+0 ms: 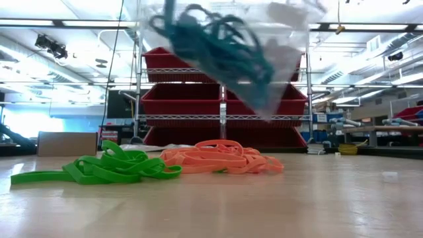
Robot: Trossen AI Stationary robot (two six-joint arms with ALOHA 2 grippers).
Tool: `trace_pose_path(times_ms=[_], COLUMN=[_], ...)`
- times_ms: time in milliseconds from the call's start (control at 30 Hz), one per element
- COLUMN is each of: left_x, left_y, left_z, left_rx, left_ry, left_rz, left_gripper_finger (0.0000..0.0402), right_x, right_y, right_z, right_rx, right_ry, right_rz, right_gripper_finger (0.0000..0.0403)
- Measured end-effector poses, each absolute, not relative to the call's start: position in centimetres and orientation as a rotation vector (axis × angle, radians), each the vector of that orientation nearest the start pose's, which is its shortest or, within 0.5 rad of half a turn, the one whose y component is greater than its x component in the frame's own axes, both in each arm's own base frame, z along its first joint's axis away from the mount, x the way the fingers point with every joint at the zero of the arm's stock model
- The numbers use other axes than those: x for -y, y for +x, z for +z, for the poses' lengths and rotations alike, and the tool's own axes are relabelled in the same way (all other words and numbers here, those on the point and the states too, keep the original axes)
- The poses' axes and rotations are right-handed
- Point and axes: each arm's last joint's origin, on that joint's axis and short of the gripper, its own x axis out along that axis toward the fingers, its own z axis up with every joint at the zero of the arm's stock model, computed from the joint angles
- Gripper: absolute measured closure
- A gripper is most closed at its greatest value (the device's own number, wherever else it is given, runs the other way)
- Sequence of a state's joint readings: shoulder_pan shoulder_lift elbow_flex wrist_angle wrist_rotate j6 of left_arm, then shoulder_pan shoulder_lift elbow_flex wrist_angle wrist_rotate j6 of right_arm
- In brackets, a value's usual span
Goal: Sort rubber bands
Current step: Close the transparent zip bag
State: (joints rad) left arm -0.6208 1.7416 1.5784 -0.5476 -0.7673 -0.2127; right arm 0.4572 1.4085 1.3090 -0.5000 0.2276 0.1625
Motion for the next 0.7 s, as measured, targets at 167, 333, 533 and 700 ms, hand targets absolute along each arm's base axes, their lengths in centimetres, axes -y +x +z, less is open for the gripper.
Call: trace_pose_path(times_ms=[167, 333, 533, 700], left_x=[21.9, 23.1, 24.6, 25.1], left_y=[30.6, 28.9, 28.1, 27.5], left_z=[33.7, 35.2, 36.0, 36.3], left_rx=[-0.457, -0.364, -0.286, -0.257], left_ry=[0.273, 0.284, 0.321, 0.349], left_rz=[0.247, 0.279, 0.289, 0.325], left_gripper_finger=[0.0401, 0.0401, 0.0401, 0.0401], right_x=[-12.5, -12.6, -13.2, -13.8], right_y=[25.7, 24.8, 24.5, 24.3], right_z=[36.0, 37.0, 37.6, 37.7], right_rx=[-0.549, -0.493, -0.447, -0.433], right_ry=[-0.059, -0.059, -0.036, -0.023], right_rz=[0.094, 0.077, 0.122, 0.147], right_gripper_finger=[0.0213, 0.0224, 0.0237, 0.0239])
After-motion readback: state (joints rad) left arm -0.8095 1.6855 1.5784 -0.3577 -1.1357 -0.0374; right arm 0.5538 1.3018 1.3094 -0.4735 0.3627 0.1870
